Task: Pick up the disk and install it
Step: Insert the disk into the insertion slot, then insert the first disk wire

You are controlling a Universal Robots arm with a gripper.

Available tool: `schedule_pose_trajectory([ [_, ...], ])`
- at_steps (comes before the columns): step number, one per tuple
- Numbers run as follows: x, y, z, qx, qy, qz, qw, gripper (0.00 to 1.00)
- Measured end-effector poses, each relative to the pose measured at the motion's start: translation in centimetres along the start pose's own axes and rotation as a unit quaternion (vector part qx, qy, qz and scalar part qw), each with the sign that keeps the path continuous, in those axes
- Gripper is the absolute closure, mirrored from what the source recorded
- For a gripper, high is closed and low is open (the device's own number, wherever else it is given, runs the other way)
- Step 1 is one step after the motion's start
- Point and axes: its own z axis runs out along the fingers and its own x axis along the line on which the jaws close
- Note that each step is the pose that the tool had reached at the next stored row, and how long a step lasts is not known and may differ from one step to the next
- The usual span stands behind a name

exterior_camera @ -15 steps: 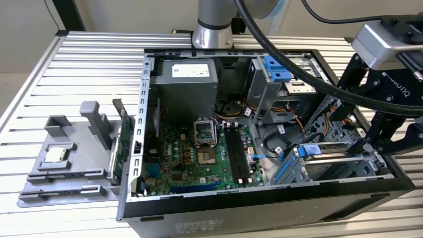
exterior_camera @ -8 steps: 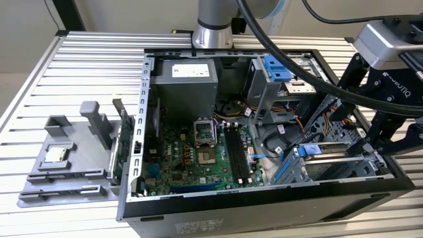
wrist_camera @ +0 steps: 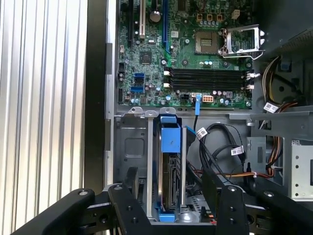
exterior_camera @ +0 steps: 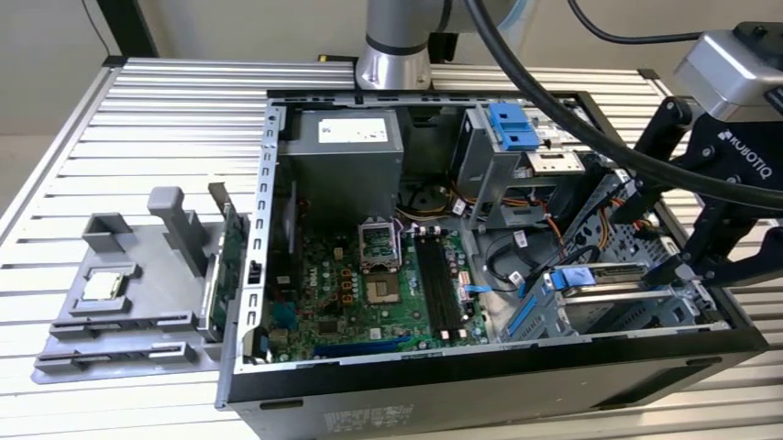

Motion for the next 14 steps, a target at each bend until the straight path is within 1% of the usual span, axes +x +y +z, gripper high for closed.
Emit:
schedule_pose_trajectory([
  [2,0.0,-0.13,-0.01,-0.0009,-0.0001,0.0,1.0,0.0],
  [9,0.01,-0.13,-0.01,-0.0009,-0.0001,0.0,1.0,0.0],
  [14,-0.07,-0.5,-0.03,-0.001,0.0,0.0,1.0,0.0],
])
